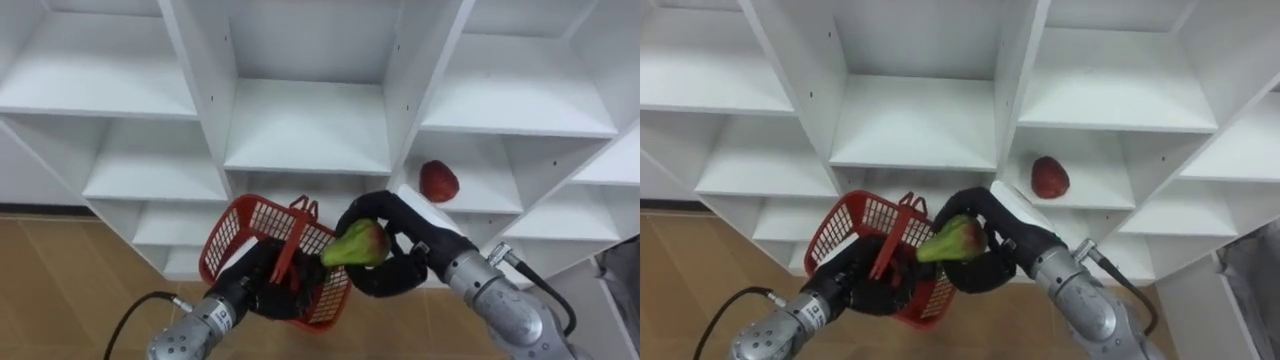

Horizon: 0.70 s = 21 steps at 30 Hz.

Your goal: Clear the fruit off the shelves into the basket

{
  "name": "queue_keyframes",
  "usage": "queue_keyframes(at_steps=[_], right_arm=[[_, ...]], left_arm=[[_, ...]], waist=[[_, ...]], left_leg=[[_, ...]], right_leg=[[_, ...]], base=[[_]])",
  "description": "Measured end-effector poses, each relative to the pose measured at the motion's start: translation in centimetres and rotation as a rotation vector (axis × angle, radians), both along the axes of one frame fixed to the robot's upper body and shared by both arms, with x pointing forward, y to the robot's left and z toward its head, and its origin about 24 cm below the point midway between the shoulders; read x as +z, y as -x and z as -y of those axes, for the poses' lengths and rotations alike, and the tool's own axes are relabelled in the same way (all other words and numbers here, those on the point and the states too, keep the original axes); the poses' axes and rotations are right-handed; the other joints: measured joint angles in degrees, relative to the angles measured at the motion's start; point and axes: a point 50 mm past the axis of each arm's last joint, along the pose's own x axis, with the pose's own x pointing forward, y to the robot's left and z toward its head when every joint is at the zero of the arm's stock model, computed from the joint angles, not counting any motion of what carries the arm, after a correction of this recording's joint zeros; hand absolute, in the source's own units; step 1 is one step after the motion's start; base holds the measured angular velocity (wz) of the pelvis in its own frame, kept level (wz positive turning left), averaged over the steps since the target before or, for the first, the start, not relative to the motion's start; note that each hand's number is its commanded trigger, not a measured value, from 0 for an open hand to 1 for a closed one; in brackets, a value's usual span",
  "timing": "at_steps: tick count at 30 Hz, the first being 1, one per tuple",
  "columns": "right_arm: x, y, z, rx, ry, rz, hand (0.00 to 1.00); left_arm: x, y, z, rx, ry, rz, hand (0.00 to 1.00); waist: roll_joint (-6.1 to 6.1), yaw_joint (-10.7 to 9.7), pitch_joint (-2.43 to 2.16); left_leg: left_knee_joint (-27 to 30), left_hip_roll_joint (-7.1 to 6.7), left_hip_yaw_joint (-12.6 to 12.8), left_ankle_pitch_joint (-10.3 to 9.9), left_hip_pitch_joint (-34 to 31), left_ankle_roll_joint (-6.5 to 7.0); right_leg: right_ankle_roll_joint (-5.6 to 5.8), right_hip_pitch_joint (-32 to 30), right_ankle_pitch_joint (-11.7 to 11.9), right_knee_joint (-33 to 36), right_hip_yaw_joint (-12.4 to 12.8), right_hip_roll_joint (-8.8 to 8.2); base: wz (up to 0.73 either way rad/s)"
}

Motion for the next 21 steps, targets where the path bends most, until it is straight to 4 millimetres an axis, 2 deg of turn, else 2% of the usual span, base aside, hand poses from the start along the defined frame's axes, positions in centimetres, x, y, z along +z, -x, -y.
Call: queue_keyframes(at_steps=[9,13,21], right_arm=[[-1.5,-0.2,0.3,-0.013,0.051,-0.054,1.0],[-1.7,-1.4,0.6,-0.018,0.082,-0.057,1.0],[-2.2,-1.4,0.9,-0.031,0.094,-0.081,1.0]], left_arm=[[0.0,0.1,0.2,-0.025,0.016,-0.011,1.0],[0.1,0.0,-0.1,0.0,0.065,-0.017,1.0],[0.3,-0.3,0.1,-0.009,0.094,-0.016,1.0]], waist=[[0.09,0.0,0.06],[0.26,-0.9,0.17],[0.79,-1.0,0.52]], left_leg=[[0.2,0.11,-0.1,-0.1,-1.1,-0.1],[0.4,0.07,-0.2,-0.1,-1.5,-0.1],[0.8,0.13,-0.3,-0.1,-2.9,-0.12]], right_leg=[[-0.11,-1.2,-0.2,0.5,-0.1,0.01],[-0.18,-1.7,-0.4,0.8,-0.1,-0.07],[-0.2,-3.0,-0.4,1.0,-0.2,-0.05]], base=[[0.0],[0.0],[0.01]])
